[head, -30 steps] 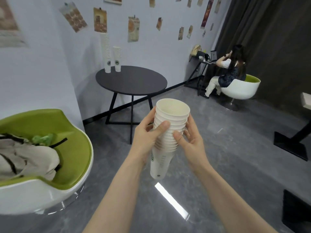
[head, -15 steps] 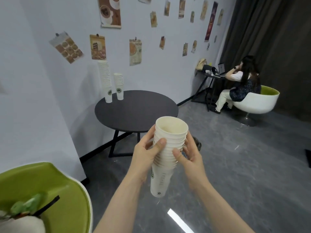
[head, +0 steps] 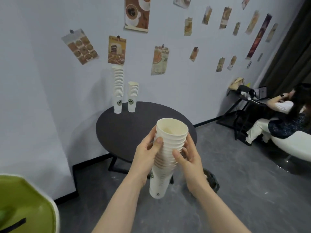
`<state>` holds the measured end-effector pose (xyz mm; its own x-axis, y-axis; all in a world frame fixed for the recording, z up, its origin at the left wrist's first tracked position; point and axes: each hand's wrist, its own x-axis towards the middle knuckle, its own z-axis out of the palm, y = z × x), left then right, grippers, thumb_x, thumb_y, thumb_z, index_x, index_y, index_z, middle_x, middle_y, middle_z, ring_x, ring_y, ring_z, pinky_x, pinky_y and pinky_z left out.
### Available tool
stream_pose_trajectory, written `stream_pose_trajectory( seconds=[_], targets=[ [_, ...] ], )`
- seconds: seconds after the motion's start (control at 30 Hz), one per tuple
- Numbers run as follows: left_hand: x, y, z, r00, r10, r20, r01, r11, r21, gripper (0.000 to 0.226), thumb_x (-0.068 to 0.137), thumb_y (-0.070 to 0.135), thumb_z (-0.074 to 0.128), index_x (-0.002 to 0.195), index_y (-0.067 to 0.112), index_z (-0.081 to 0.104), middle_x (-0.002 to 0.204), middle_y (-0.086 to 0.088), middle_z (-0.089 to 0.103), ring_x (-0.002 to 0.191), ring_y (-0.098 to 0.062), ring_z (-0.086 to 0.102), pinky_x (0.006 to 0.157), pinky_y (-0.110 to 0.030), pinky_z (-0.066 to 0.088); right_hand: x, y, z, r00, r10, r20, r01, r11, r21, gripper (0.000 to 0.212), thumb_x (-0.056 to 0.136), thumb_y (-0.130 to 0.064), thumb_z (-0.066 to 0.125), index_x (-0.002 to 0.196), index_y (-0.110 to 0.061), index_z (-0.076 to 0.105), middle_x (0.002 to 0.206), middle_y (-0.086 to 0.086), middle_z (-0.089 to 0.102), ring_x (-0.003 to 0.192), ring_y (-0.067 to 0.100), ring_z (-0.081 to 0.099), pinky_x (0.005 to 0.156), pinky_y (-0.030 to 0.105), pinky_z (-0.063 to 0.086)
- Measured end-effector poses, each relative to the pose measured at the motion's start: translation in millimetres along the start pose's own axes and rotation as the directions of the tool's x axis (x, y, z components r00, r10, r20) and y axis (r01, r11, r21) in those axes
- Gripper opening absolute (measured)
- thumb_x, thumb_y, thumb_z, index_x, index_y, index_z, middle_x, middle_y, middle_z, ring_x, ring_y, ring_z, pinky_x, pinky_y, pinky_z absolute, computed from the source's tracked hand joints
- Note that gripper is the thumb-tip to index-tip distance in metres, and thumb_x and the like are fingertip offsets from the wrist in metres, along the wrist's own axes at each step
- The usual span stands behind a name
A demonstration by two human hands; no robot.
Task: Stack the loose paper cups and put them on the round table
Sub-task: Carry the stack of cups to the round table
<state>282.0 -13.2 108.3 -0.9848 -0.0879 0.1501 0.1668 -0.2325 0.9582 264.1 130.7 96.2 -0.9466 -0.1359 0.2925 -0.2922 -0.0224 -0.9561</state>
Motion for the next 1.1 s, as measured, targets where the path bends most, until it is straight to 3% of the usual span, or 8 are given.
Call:
stream_pose_trajectory(
  seconds=[0.2, 0.33, 0.47, 0.67, 0.77, 0.87, 1.0, 1.1],
  targets=[
    [85.2, -9.8, -2.2, 0.994, 0.011, -0.109, -0.005, 0.999, 0.053, 0.046, 0.092, 0.039, 0.059, 0.134, 0.05, 0.046, 0.13, 0.022, 0.058, 0.118, 0.005, 0.054, 0.106, -0.036, 0.043, 100.7, 27.7, -3.4, 0.993, -0.014, 0.118, 0.011, 1.0, 0.029, 0.071, 0.078, -0.025, 0.067, 0.14, -0.043, 0.037, 0.135, -0.017, 0.055, 0.122, 0.007, 0.053, 0.105, 0.038, 0.042],
    [147.4, -14.0, -13.0, 0.985, 0.023, -0.173, -0.008, 0.996, 0.091, 0.038, 0.093, 0.036, 0.059, 0.119, 0.061, 0.049, 0.123, 0.025, 0.061, 0.109, 0.01, 0.057, 0.103, -0.036, 0.046, 168.0, 50.3, 4.0, 0.986, -0.009, 0.167, -0.003, 0.997, 0.072, 0.069, 0.086, -0.014, 0.066, 0.143, -0.041, 0.036, 0.135, -0.015, 0.055, 0.123, 0.009, 0.053, 0.106, 0.041, 0.042],
    [218.7, -18.7, -30.5, 0.977, 0.045, -0.207, -0.024, 0.994, 0.105, 0.04, 0.092, 0.037, 0.06, 0.122, 0.061, 0.047, 0.122, 0.027, 0.06, 0.114, 0.004, 0.055, 0.101, -0.035, 0.047, 242.9, 68.9, 17.2, 0.978, -0.012, 0.206, -0.004, 0.997, 0.076, 0.068, 0.088, -0.015, 0.066, 0.14, -0.047, 0.037, 0.133, -0.018, 0.056, 0.122, 0.007, 0.053, 0.102, 0.035, 0.044],
    [346.8, -7.3, -64.8, 0.977, 0.067, -0.203, -0.046, 0.993, 0.11, 0.034, 0.092, 0.036, 0.06, 0.105, 0.066, 0.052, 0.107, 0.037, 0.062, 0.102, 0.014, 0.057, 0.087, -0.026, 0.049, 376.1, 81.2, 45.1, 0.971, 0.016, 0.24, -0.033, 0.997, 0.069, 0.064, 0.089, -0.018, 0.065, 0.138, -0.049, 0.039, 0.131, -0.018, 0.057, 0.121, 0.01, 0.054, 0.104, 0.045, 0.044],
    [409.6, 8.2, -80.1, 0.98, 0.075, -0.183, -0.055, 0.992, 0.112, 0.034, 0.093, 0.033, 0.059, 0.098, 0.066, 0.052, 0.093, 0.044, 0.062, 0.085, 0.023, 0.058, 0.061, -0.011, 0.051, 444.6, 84.6, 60.7, 0.966, 0.002, 0.257, -0.023, 0.997, 0.077, 0.064, 0.089, -0.018, 0.065, 0.138, -0.05, 0.038, 0.133, -0.016, 0.056, 0.123, 0.012, 0.053, 0.105, 0.048, 0.043],
    [469.5, 17.9, -96.1, 0.972, 0.079, -0.221, -0.059, 0.993, 0.098, 0.031, 0.094, 0.031, 0.059, 0.106, 0.058, 0.051, 0.088, 0.043, 0.062, 0.08, 0.023, 0.058, 0.052, -0.007, 0.048, 507.7, 89.0, 76.5, 0.959, -0.012, 0.283, -0.015, 0.996, 0.093, 0.066, 0.089, -0.018, 0.065, 0.14, -0.049, 0.036, 0.136, -0.015, 0.054, 0.125, 0.011, 0.052, 0.107, 0.049, 0.041],
    [532.2, 36.9, -112.7, 0.951, 0.107, -0.289, -0.077, 0.991, 0.112, 0.046, 0.091, 0.036, 0.062, 0.133, 0.048, 0.047, 0.117, 0.026, 0.062, 0.092, 0.013, 0.058, 0.066, -0.019, 0.05, 581.0, 88.1, 97.1, 0.95, -0.039, 0.311, 0.008, 0.995, 0.099, 0.063, 0.087, -0.021, 0.067, 0.129, -0.059, 0.038, 0.136, -0.016, 0.053, 0.124, 0.011, 0.052, 0.105, 0.051, 0.042],
    [573.8, 55.1, -122.7, 0.926, 0.137, -0.351, -0.105, 0.988, 0.11, 0.052, 0.091, 0.033, 0.063, 0.14, 0.041, 0.044, 0.135, 0.01, 0.055, 0.108, -0.003, 0.054, 0.079, -0.032, 0.05, 629.4, 79.2, 109.4, 0.929, -0.066, 0.363, 0.029, 0.994, 0.106, 0.064, 0.087, -0.021, 0.067, 0.126, -0.061, 0.036, 0.134, -0.015, 0.052, 0.12, 0.006, 0.053, 0.103, 0.046, 0.045]
  ],
)
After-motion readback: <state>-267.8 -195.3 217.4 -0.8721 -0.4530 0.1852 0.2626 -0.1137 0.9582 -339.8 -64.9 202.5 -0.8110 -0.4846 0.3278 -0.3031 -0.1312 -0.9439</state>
